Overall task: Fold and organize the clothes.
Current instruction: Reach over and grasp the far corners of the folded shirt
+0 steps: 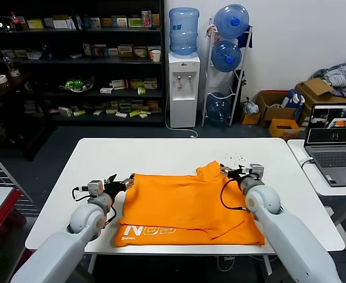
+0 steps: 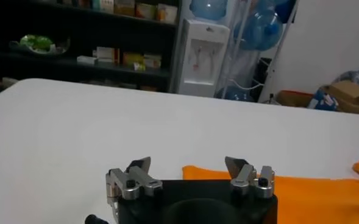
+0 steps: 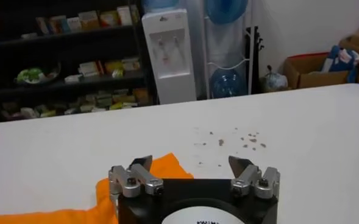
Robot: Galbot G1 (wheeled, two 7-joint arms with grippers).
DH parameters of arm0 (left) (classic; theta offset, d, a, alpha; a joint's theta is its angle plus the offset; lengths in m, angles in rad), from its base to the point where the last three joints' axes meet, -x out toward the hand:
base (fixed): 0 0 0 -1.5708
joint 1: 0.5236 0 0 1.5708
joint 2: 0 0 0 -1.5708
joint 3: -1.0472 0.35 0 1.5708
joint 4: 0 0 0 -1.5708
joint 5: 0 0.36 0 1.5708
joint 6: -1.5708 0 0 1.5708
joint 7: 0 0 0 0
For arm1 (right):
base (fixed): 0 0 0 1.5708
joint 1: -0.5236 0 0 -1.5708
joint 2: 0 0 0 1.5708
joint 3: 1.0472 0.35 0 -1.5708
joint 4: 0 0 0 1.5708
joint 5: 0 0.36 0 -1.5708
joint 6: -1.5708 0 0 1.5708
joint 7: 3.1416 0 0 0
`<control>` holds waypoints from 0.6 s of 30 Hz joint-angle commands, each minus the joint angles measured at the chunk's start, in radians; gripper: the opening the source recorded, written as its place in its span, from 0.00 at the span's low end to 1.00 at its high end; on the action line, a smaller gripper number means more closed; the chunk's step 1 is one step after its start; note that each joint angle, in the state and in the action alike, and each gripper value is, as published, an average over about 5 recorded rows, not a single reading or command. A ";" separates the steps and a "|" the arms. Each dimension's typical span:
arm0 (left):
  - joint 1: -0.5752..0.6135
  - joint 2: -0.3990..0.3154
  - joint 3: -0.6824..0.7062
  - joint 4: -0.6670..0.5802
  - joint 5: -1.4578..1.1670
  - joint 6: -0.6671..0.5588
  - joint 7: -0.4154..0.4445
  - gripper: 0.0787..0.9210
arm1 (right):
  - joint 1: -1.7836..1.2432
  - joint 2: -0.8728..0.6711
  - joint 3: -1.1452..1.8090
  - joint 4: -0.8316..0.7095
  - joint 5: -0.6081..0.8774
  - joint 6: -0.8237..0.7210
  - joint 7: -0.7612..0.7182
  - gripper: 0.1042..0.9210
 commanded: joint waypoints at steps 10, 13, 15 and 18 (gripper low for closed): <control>-0.160 -0.087 0.111 0.223 0.015 0.029 0.033 0.88 | 0.138 0.108 -0.084 -0.263 -0.036 -0.031 -0.046 0.88; -0.160 -0.087 0.115 0.221 0.016 0.029 0.030 0.88 | 0.136 0.107 -0.083 -0.261 -0.035 -0.034 -0.045 0.88; -0.160 -0.088 0.117 0.220 0.018 0.030 0.025 0.88 | 0.135 0.106 -0.083 -0.259 -0.032 -0.038 -0.043 0.87; -0.158 -0.090 0.120 0.222 0.028 0.033 0.019 0.88 | 0.133 0.104 -0.083 -0.256 -0.027 -0.049 -0.041 0.83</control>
